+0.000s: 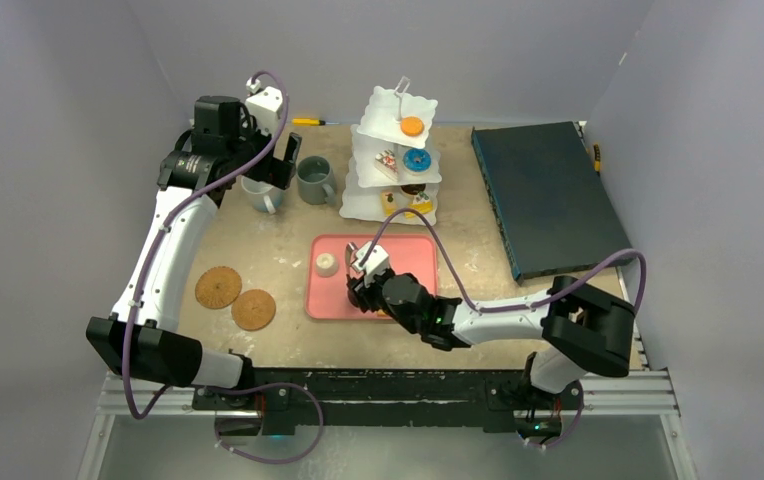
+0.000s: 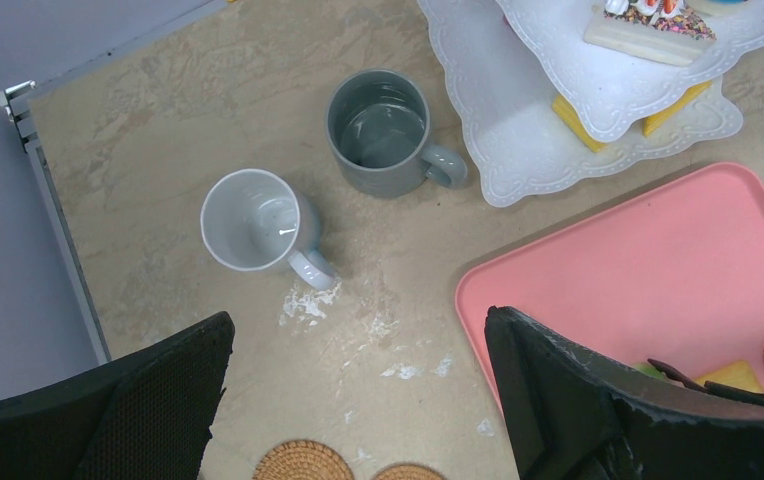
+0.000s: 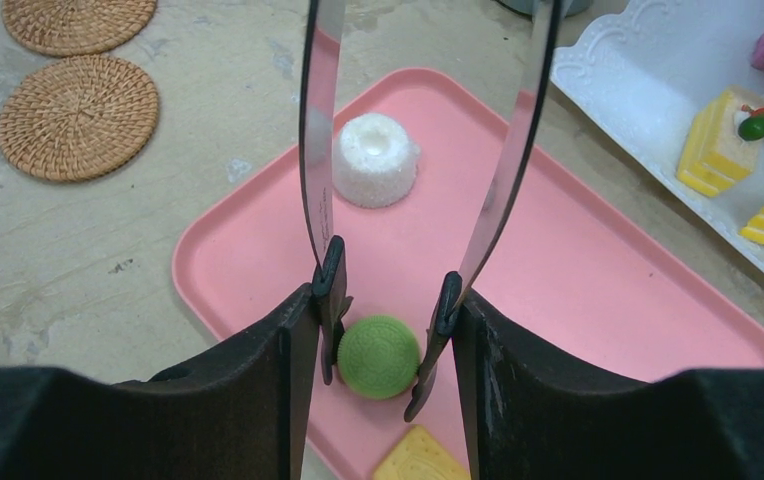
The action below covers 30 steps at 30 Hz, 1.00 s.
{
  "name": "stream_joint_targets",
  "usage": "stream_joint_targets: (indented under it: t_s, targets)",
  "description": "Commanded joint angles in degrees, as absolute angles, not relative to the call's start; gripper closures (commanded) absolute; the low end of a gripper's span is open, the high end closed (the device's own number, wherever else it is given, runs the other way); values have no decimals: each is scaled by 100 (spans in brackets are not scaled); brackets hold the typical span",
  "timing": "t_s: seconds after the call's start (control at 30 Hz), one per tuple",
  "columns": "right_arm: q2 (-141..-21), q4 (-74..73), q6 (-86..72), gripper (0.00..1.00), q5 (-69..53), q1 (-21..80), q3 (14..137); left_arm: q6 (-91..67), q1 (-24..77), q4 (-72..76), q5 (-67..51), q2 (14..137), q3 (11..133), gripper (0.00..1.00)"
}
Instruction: Serve the afternoon tea
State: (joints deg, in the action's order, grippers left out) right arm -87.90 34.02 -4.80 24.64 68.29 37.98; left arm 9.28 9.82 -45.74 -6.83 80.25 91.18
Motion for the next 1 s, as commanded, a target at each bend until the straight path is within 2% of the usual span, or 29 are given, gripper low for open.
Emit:
stream_joint_targets:
  t_s: [0.0,0.17,0.43,0.73,0.97]
  targets:
    - [-8847,3728,-243,51,2659,6822,3968,1037,945,-4508,-678,7885,9280,4]
    - [-8429,3497,109,53,2620,6599,4449,1032,942,-4518,-672,7892,9319,4]
    - [-7822,3130,630,56,1935,5654,5508,1041,941,-4531,-655,7875,9316,4]
    - [-8253,2757,1136,58,1391,4854,7341,1052,935,-4553,-667,7864,9378,4]
    - [-8679,2783,1205,59,1192,4442,8017,1105,923,-4574,-644,7856,9369,4]
